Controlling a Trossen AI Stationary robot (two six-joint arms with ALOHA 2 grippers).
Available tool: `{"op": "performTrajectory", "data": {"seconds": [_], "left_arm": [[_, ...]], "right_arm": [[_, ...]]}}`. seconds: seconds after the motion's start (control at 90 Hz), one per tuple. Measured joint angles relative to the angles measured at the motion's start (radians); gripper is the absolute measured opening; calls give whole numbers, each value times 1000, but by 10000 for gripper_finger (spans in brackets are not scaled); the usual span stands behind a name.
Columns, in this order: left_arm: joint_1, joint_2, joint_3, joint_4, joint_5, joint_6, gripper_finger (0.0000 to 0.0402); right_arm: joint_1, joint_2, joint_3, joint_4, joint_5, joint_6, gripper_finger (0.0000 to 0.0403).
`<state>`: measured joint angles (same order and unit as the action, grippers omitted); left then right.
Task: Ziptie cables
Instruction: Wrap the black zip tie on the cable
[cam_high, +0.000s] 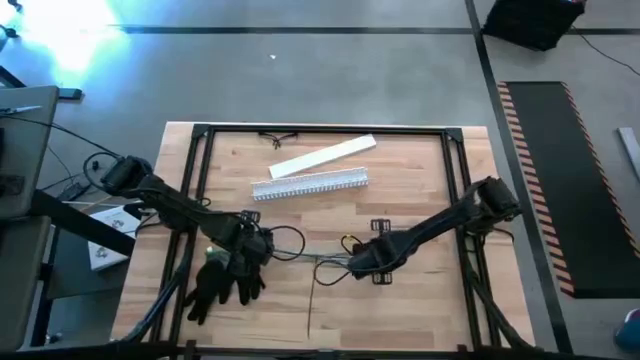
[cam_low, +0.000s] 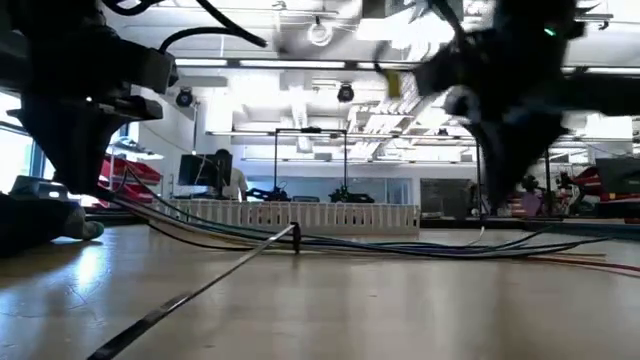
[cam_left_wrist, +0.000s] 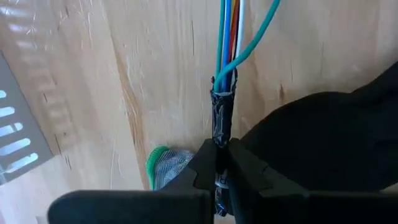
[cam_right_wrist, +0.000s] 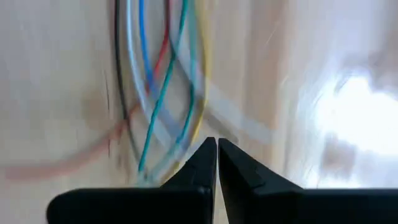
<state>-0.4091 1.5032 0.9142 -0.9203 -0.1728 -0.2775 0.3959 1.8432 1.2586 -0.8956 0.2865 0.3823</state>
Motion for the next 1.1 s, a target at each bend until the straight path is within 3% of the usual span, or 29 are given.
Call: {"op": "performTrajectory", "data": {"seconds": [0.211,0.433,0.544,0.722,1.1], "left_arm": [[-1,0,0,4,-1,-3,4],[-7,0,1,5,-1,-8,4],[-7,0,1,4,3,-8,4],[-7,0,1,5,5,-8,4],[-31,0,3,19,4,-63,4]], "right_arm": [[-37,40,3,469,-6,-154,44],[-104,162,2,623,-99,-222,73],[-122,195,2,645,-113,-216,64],[-127,197,2,634,-147,-237,7],[-105,191,10,442,-138,-200,0]]}}
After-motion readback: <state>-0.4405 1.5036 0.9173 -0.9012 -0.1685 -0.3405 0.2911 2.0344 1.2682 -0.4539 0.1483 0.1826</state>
